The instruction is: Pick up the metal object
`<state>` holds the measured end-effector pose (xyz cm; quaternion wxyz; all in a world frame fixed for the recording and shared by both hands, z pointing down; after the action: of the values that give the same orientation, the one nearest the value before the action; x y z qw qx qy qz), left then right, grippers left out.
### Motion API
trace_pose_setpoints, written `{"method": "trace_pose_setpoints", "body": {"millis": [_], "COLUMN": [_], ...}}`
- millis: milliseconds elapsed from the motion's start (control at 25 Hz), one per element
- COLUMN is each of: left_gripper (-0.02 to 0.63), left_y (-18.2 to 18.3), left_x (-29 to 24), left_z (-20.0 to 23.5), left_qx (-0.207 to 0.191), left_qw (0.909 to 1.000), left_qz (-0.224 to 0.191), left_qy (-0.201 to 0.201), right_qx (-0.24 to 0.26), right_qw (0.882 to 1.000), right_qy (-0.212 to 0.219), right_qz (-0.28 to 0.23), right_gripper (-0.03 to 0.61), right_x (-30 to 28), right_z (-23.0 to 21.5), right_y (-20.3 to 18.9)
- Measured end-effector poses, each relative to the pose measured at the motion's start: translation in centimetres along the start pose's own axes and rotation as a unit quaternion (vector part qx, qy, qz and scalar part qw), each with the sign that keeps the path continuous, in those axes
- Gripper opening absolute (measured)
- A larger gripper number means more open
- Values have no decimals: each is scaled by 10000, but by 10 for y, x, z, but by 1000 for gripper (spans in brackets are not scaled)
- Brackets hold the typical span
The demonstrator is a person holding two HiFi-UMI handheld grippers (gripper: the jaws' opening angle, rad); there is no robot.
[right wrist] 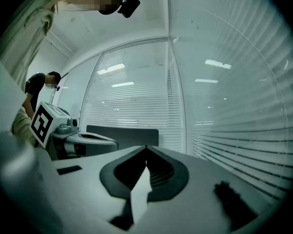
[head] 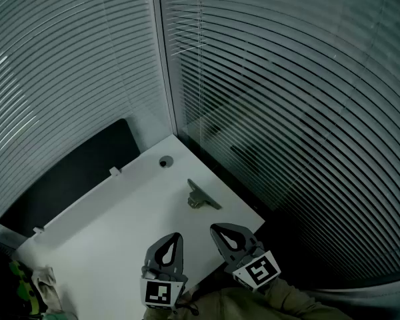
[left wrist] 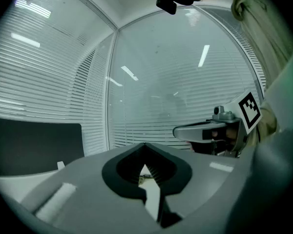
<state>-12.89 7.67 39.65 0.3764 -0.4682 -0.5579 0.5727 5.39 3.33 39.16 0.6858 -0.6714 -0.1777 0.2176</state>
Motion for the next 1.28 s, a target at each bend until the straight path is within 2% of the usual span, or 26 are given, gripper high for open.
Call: {"method": "trace_pose_setpoints", "body": {"millis": [160, 440, 840, 1000, 1200, 1280], "left_gripper": [7, 8, 8, 8, 9, 95], "left_y": [-4, -28, -68, -84, -104, -112], "left_x": [-13, -52, -119, -141, -168, -177], "left_z": [-1, -1, 5, 11, 27, 30], "left_qx": [57, -62, 3, 17, 282, 395], "left_qw": [9999, 9989, 9932, 9918, 9840, 9807], "left_qz": [100, 352, 1060, 1209, 1758, 1914], "left_qy": [-60, -289, -475, -422, -100, -99], "right_qx": [-6, -161, -443, -561, -861, -915], "right_qw": [9999, 9998, 9982, 9972, 9930, 9925], "right_qy": [-25, -45, -12, -9, 90, 101], "right_qz": [-106, 69, 414, 498, 798, 810], "right_gripper": [4, 3, 3, 3, 3, 3], "right_x": [-3, -5, -24, -39, -59, -62], "right_z": [-9, -25, -52, -70, -94, -98], "right_y": [2, -8, -36, -52, -69, -74]}}
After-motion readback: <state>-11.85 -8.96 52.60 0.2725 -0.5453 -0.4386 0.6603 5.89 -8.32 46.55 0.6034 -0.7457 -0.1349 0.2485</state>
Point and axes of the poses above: the fingertips, and each gripper's own axes: x backward along the fingers, z to its left, y out of its top, the point moved 9 cm from there along x, backward along the fingers, and after that the axes turned 6 degrees about y, right-handed, at the moved point
